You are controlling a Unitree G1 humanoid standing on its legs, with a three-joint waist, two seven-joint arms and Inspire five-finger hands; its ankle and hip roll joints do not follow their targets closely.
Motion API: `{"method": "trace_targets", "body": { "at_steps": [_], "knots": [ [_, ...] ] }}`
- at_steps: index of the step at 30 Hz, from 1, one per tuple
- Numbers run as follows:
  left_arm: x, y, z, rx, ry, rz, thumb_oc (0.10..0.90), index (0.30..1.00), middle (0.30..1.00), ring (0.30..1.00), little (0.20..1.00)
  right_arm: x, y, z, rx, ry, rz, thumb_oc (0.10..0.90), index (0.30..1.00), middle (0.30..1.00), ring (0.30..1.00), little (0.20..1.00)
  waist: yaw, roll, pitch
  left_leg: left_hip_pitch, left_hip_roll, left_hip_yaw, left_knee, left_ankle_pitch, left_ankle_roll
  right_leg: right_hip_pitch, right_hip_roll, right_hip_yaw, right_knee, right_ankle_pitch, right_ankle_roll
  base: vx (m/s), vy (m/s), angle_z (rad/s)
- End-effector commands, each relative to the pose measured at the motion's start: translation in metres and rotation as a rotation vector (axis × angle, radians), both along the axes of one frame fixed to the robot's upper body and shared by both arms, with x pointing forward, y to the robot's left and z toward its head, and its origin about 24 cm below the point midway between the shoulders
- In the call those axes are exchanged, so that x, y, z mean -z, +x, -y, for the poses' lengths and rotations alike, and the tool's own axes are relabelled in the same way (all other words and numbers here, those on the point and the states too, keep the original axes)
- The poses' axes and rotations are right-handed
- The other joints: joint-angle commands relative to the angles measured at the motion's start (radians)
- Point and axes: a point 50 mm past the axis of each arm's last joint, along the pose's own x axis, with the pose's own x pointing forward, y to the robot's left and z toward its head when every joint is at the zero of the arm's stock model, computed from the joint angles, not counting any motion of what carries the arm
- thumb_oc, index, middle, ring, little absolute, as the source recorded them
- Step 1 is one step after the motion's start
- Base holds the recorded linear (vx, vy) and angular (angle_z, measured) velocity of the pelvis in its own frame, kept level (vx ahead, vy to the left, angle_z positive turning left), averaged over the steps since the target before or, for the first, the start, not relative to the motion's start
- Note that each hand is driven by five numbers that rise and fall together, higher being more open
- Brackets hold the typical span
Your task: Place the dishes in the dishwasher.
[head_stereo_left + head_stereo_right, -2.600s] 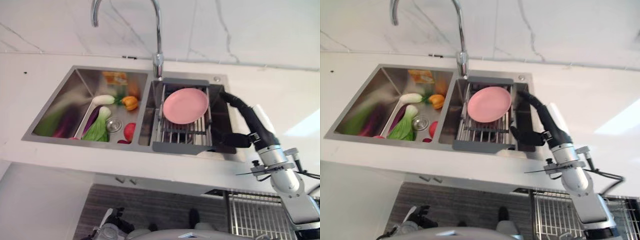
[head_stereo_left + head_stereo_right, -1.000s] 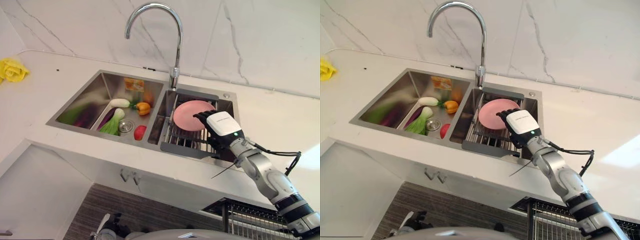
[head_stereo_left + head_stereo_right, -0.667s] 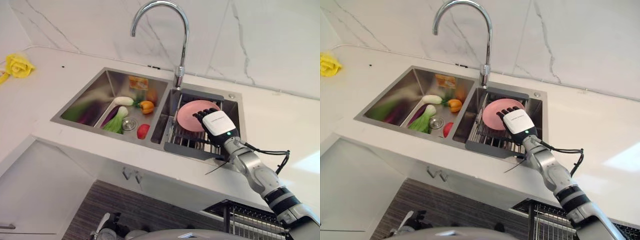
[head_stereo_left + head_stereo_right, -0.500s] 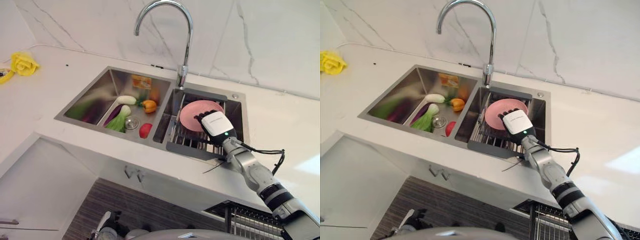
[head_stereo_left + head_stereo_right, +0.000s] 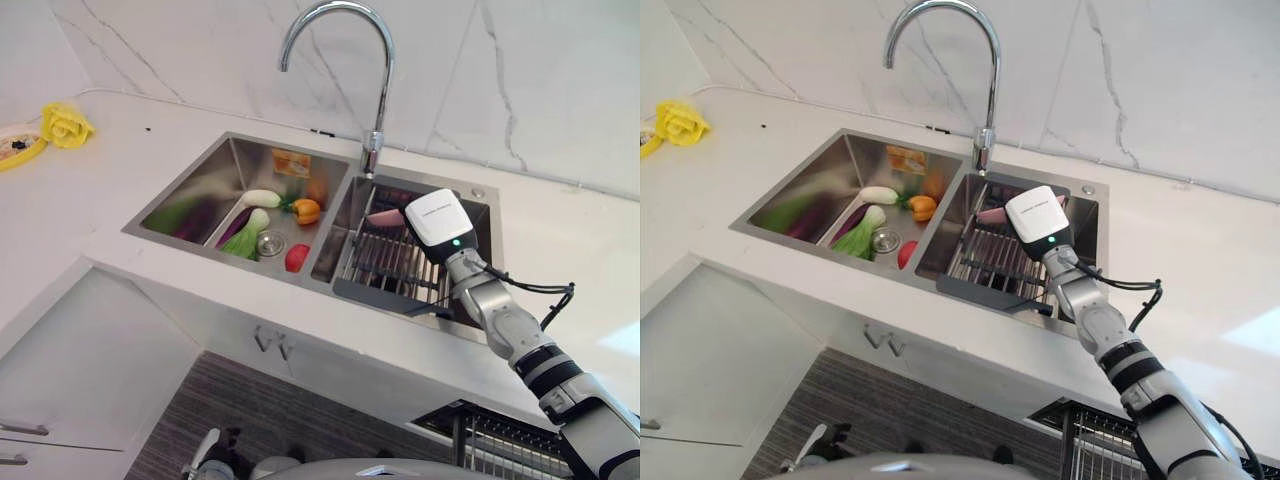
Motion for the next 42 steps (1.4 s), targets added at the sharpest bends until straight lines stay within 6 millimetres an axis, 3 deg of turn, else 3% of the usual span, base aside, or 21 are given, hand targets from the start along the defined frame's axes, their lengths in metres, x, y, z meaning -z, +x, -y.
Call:
{"method": "trace_targets", "body": {
  "at_steps": [1,5,7,11,12,13,14,16,18,20,22,25,26,27,28,30,31,34,36,38,42],
  "knots": [
    [0.0,0.019,0.015,0.125,0.01,0.023,0.8,0.9,0.9,0.9,0.9,-0.076,0.006,0.011,0.003,0.068,0.373,0.4,0.3,0.3,0.3,0.3,0.027,-0.024,-0.037,-0.031,0.004,-0.01,0.005,0.014,-0.049,0.07,-0.034,-0.033,0.019,-0.115,0.047,-0.02,-0.009,0.07],
    [-0.001,0.023,0.015,0.139,0.015,0.032,0.8,0.9,0.9,0.9,0.9,-0.094,-0.013,0.026,0.003,0.127,0.473,0.4,0.3,0.3,0.3,0.3,0.016,-0.018,-0.035,-0.035,0.005,-0.013,0.005,0.013,-0.059,0.076,-0.032,-0.049,0.019,-0.127,0.045,-0.02,-0.014,0.07],
    [-0.002,0.026,0.014,0.143,0.016,0.046,0.8,0.9,0.9,0.9,0.9,-0.107,-0.034,0.042,0.01,0.171,0.56,0.4,0.3,0.3,0.3,0.3,-0.005,-0.011,-0.02,-0.055,-0.002,-0.018,0.005,0.033,-0.064,0.069,-0.033,-0.071,0.019,-0.127,0.043,-0.06,-0.011,0.14],
    [-0.004,0.029,0.011,0.09,0.017,0.069,0.8,0.9,0.9,0.9,0.9,-0.119,-0.048,0.047,-0.009,0.23,0.637,0.4,0.3,0.3,0.3,0.3,-0.016,-0.013,0.006,-0.095,-0.009,-0.011,0.066,0.05,-0.071,0.059,-0.04,-0.066,0.019,-0.119,0.037,-0.11,-0.017,0.33],
    [-0.007,0.034,0.004,-0.023,0.016,0.112,0.8,0.9,0.9,0.9,0.9,-0.128,-0.065,0.052,-0.034,0.304,0.698,0.4,0.3,0.3,0.3,0.3,-0.011,-0.028,0.043,-0.196,-0.04,-0.033,0.251,0.009,-0.097,0.049,-0.055,-0.054,0.019,-0.12,0.03,-0.14,-0.007,0.02],
    [-0.009,0.038,0.0,-0.103,0.03,0.147,0.8,0.9,0.9,0.9,0.9,-0.137,-0.078,0.049,-0.091,0.372,0.764,0.4,0.3,0.3,0.3,0.3,0.006,-0.027,0.065,-0.226,-0.088,-0.164,0.318,-0.004,-0.11,0.022,-0.054,-0.015,0.019,-0.107,0.03,-0.14,0.032,0.09],
    [-0.009,0.036,0.0,-0.115,0.04,0.149,0.8,0.9,0.9,0.9,0.9,-0.14,-0.083,0.051,-0.095,0.375,0.777,0.4,0.3,0.3,0.3,0.3,0.001,-0.027,0.061,-0.22,-0.088,-0.218,0.308,-0.021,-0.106,0.005,-0.052,0.01,0.019,-0.096,0.038,-0.05,0.062,0.08],
    [-0.008,0.035,0.001,-0.1,0.041,0.141,0.8,0.9,0.9,0.9,0.9,-0.139,-0.087,0.054,-0.092,0.383,0.778,0.4,0.3,0.3,0.3,0.3,-0.012,-0.025,0.056,-0.206,-0.071,-0.226,0.266,-0.045,-0.088,-0.008,-0.055,0.029,0.019,-0.09,0.047,0.01,0.18,-0.54],
    [-0.006,0.031,0.009,-0.01,0.046,0.116,0.8,0.9,0.9,0.9,0.9,-0.126,-0.1,0.071,-0.011,0.424,0.734,0.4,0.3,0.3,0.3,0.3,-0.06,-0.019,0.039,-0.138,-0.037,-0.182,0.086,-0.02,-0.045,-0.051,-0.068,0.09,0.019,-0.063,0.07,0.02,0.407,-1.28],
    [-0.008,0.037,0.008,0.108,0.074,0.114,0.8,0.9,0.9,0.9,0.9,-0.124,-0.108,0.073,0.002,0.458,0.748,0.4,0.3,0.3,0.3,0.3,-0.097,-0.032,0.05,-0.101,-0.042,-0.137,0.016,0.005,-0.005,-0.121,-0.075,0.159,0.062,-0.03,0.093,-0.11,0.322,-1.18],
    [-0.011,0.043,0.001,0.107,0.074,0.129,0.8,0.9,0.9,0.9,0.9,-0.121,-0.117,0.08,0.04,0.457,0.754,0.4,0.3,0.3,0.3,0.3,-0.12,-0.043,0.056,-0.11,-0.057,-0.077,0.005,0.007,-0.006,-0.159,-0.088,0.196,0.06,0.001,0.113,-0.12,0.281,-1.42],
    [-0.012,0.043,-0.007,0.097,0.09,0.13,0.8,0.9,0.9,0.9,0.9,-0.121,-0.125,0.088,0.1,0.438,0.777,0.4,0.3,0.3,0.3,0.3,-0.131,-0.051,0.062,-0.095,-0.058,-0.03,0.005,-0.016,0.015,-0.2,-0.08,0.215,0.095,-0.003,0.122,-0.11,0.186,-1.1],
    [-0.015,0.046,-0.017,0.077,0.113,0.138,0.8,0.9,0.9,0.9,0.9,-0.121,-0.118,0.09,0.104,0.443,0.783,0.4,0.3,0.3,0.3,0.3,-0.114,-0.039,0.09,-0.09,-0.027,0.056,0.005,-0.015,0.014,-0.233,-0.091,0.048,0.191,-0.029,0.116,-0.16,0.118,-1.22],
    [-0.016,0.047,-0.017,0.076,0.114,0.141,0.8,0.9,0.9,0.9,0.9,-0.122,-0.117,0.09,0.102,0.444,0.785,0.4,0.3,0.3,0.3,0.3,-0.114,-0.041,0.091,-0.094,-0.028,0.057,0.005,-0.01,0.014,-0.241,-0.092,0.05,0.197,-0.027,0.115,-0.27,0.24,-1.44],
    [-0.016,0.042,-0.025,0.025,0.124,0.131,0.8,0.9,0.9,0.9,0.9,-0.121,-0.116,0.089,0.092,0.428,0.765,0.4,0.3,0.3,0.3,0.3,-0.118,-0.033,0.089,-0.1,-0.021,0.101,0.005,0.003,0.018,-0.212,-0.08,-0.015,0.263,-0.069,0.104,-0.15,0.173,-1.95],
    [-0.015,0.034,-0.03,-0.023,0.128,0.106,0.8,0.9,0.9,0.9,0.9,-0.12,-0.119,0.091,0.111,0.39,0.746,0.4,0.3,0.3,0.3,0.3,-0.124,-0.032,0.086,-0.091,-0.012,0.144,0.005,0.001,0.03,-0.194,-0.047,0.02,0.395,-0.143,0.096,-0.14,0.156,-1.47],
    [-0.013,0.029,-0.028,-0.016,0.127,0.092,0.8,0.9,0.9,0.9,0.9,-0.121,-0.12,0.091,0.116,0.38,0.746,0.4,0.3,0.3,0.3,0.3,-0.114,-0.035,0.077,-0.096,-0.014,0.166,0.005,0.001,0.033,-0.176,-0.045,0.028,0.371,-0.159,0.09,-0.1,0.049,-0.48],
    [-0.009,0.018,-0.023,-0.057,0.099,0.071,0.8,0.9,0.9,0.9,0.9,-0.119,-0.12,0.085,0.091,0.405,0.733,0.4,0.3,0.3,0.3,0.3,-0.093,-0.053,0.052,-0.092,-0.031,0.225,0.005,-0.007,0.031,-0.121,-0.065,0.047,0.187,-0.119,0.091,-0.02,-0.009,-0.86],
    [-0.006,0.012,-0.019,-0.075,0.086,0.057,0.8,0.9,0.9,0.9,0.9,-0.11,-0.121,0.085,0.091,0.421,0.665,0.4,0.3,0.3,0.3,0.3,-0.095,-0.05,0.032,-0.086,-0.033,0.236,0.005,-0.013,0.028,-0.088,-0.056,0.091,0.094,-0.103,0.091,0.07,-0.069,-0.98],
    [-0.004,0.009,-0.013,-0.084,0.068,0.054,0.8,0.9,0.9,0.9,0.9,-0.104,-0.122,0.084,0.088,0.434,0.61,0.4,0.3,0.3,0.3,0.3,-0.098,-0.04,0.024,-0.081,-0.032,0.236,0.005,-0.015,0.022,-0.058,-0.051,0.092,0.026,-0.083,0.095,0.03,-0.06,-0.23],
    [-0.005,0.016,-0.004,-0.007,0.06,0.071,0.8,0.9,0.9,0.9,0.9,-0.089,-0.121,0.08,0.065,0.439,0.454,0.4,0.3,0.3,0.3,0.3,-0.106,-0.022,0.033,-0.073,-0.021,0.231,0.005,-0.007,0.01,-0.041,-0.047,0.086,0.02,-0.085,0.089,0.01,-0.059,0.07]
  ]
}}
